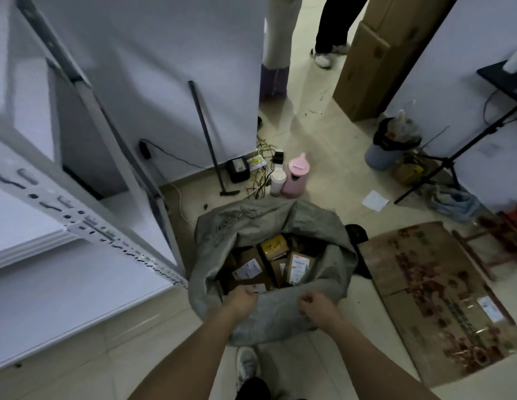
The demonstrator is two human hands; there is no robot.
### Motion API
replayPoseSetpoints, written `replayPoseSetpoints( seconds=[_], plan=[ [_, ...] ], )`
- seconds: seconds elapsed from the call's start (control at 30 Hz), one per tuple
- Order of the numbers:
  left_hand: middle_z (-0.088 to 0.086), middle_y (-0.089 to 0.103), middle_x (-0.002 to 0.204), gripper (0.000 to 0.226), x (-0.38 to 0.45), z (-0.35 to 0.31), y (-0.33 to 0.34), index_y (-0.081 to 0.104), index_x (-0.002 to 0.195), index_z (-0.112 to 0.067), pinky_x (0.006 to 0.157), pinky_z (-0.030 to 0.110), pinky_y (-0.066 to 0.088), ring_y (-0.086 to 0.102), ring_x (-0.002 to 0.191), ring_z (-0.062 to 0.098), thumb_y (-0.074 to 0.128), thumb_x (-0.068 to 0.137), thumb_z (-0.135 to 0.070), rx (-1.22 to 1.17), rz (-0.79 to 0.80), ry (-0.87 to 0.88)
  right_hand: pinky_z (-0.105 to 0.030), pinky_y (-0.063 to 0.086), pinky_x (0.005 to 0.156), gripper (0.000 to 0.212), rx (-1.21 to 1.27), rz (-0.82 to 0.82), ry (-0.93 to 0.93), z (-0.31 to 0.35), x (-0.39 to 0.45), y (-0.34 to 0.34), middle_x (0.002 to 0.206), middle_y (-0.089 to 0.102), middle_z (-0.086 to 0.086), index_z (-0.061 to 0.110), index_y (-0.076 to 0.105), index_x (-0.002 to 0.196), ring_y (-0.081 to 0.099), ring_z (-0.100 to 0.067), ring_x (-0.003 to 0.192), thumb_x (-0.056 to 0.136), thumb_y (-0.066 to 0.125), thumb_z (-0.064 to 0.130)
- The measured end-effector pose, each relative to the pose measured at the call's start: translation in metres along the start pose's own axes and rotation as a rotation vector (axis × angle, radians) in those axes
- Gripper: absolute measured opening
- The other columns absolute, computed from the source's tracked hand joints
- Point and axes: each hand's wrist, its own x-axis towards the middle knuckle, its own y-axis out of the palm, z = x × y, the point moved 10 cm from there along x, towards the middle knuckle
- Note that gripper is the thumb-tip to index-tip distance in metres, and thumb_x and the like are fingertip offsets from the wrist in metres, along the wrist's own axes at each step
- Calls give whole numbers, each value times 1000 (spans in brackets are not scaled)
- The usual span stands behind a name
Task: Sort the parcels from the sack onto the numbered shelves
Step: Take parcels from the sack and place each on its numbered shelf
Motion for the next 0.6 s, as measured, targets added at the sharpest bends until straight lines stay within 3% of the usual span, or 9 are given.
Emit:
replayPoseSetpoints(
  seconds=[0.07,0.13,0.2,0.27,0.37,0.5,0.6],
  plan=[
    [3,52,84,22,20,10,14,50,80,-18,76,31,43,54,85,21,41,100,-18,1,32,-42,-40,53,78,21,-26,25,23,-11,27,6,81,61,-5,17,57,76,60,-22,80,96,53,22],
    [5,53,92,14,45,15,30,54,95,-16,69,30,44,53,77,15,40,100,-18,-5,84,-39,-36,49,75,24,-41,53,47,-20,55,14,77,58,-3,17,55,71,56,-19,77,95,53,22],
    [3,51,103,22,71,21,44,53,116,-14,71,27,44,52,81,12,40,100,-20,27,121,-47,-33,49,81,20,-100,94,45,-22,85,25,83,59,-1,18,56,76,56,-18,85,95,50,24],
    [6,49,121,39,96,26,54,42,138,-11,78,23,41,54,102,19,40,101,-23,45,125,-44,-34,48,91,13,-221,102,18,-20,117,34,98,62,-2,20,61,95,58,-20,96,94,49,25],
    [7,46,131,42,141,38,72,39,139,-11,91,25,41,50,116,22,41,100,-27,126,98,-45,-32,43,97,36,-360,67,-64,-20,166,49,130,53,-5,18,52,131,54,-23,117,96,49,28],
    [8,34,149,51,191,56,103,32,145,-14,107,30,33,37,133,24,41,98,-34,346,102,-45,-36,35,107,49,-701,74,-218,-21,219,75,146,37,-6,20,34,145,40,-23,131,100,40,37],
    [5,18,157,60,215,58,125,18,151,-18,118,36,15,14,145,24,38,98,-37,518,121,-2,-44,18,117,55,-916,166,-269,-39,248,91,156,27,-5,22,23,151,19,-26,146,101,31,45]
  ],
)
